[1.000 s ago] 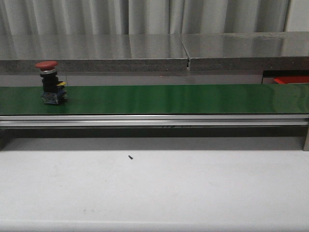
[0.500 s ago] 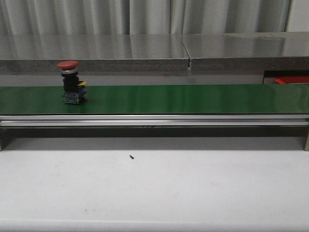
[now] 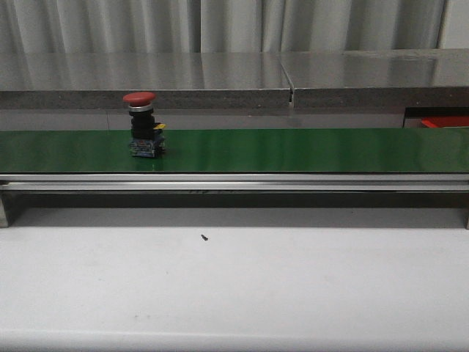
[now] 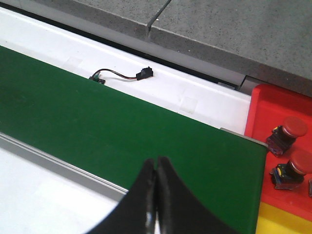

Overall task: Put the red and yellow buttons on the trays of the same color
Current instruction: 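Grasp a yellow-capped button from the table with the left gripper, then set the yellow button on the green belt and release it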

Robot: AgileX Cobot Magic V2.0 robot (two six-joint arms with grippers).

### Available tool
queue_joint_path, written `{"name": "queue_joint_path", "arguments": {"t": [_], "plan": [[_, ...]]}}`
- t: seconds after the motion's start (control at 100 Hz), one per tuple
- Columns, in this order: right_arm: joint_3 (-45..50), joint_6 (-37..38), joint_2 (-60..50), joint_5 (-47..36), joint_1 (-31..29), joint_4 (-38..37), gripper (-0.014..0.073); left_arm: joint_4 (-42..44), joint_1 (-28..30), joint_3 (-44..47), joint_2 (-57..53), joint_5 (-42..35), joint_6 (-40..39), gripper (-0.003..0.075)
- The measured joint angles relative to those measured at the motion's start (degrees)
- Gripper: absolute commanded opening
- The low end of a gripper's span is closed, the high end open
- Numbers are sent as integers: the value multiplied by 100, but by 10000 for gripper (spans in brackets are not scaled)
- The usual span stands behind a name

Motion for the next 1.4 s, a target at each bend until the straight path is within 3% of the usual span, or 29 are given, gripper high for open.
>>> {"name": "queue_joint_path", "arguments": {"t": [0.2, 0.36, 0.63, 0.76, 0.96, 1.4], "plan": [[0, 0, 0, 0, 0, 0, -98, -33, -482, 1104, -899, -40, 191, -19], [0, 0, 0, 0, 0, 0, -98, -79, -851, 2454, -1898, -626, 322, -19], [0, 0, 0, 0, 0, 0, -98, -128, -974, 4115, -2731, -1156, 404, -19], [0, 0, 0, 0, 0, 0, -98, -403, -983, 4315, -2604, -1223, 545, -18], [0, 0, 0, 0, 0, 0, -98, -1611, -983, 4315, -2336, -1347, 1441, -18], [0, 0, 0, 0, 0, 0, -98, -1964, -983, 4303, -1549, -1578, 1751, 7]]}}
